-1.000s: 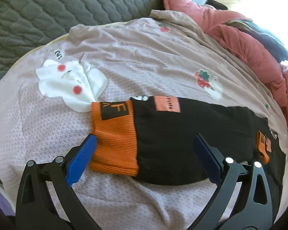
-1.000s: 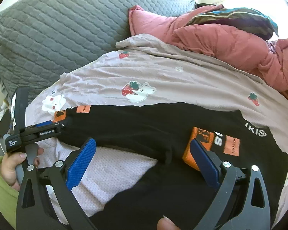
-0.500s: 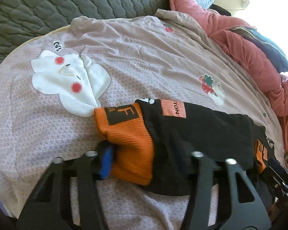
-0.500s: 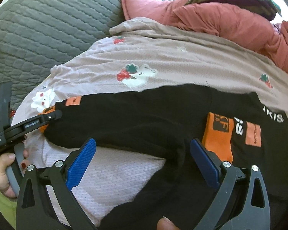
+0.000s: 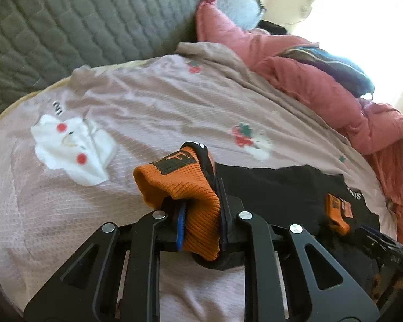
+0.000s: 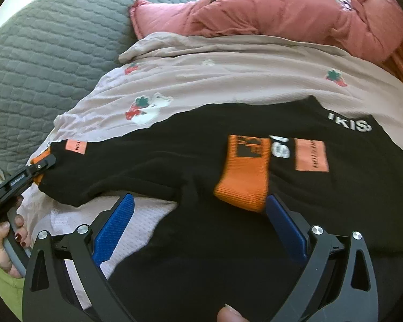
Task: Fold small clothes
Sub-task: 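Carry the cuff with the left gripper across the shirt body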
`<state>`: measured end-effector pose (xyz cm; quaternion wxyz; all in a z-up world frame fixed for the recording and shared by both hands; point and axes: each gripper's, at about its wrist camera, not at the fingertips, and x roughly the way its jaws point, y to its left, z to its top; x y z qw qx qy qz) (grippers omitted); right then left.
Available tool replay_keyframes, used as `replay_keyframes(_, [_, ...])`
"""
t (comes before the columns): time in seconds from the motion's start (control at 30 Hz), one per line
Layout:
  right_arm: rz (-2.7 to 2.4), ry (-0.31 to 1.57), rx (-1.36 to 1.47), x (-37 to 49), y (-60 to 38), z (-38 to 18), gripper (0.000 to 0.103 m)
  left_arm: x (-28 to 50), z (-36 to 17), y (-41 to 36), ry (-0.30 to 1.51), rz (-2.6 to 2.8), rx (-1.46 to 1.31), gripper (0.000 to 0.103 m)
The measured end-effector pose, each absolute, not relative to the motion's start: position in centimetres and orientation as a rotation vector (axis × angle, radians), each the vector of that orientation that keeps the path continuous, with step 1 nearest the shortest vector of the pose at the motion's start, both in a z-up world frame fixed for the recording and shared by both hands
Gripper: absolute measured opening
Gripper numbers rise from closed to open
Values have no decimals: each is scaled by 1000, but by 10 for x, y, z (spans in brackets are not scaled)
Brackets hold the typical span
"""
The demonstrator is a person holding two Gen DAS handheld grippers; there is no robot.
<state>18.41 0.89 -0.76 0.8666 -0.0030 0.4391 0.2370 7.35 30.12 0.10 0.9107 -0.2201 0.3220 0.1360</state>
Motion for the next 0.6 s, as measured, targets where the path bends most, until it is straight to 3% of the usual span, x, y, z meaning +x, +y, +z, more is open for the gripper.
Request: replay_keyframes(0.6, [384, 890, 159, 175, -109, -3, 98, 98, 52, 200, 631, 62, -383, 10])
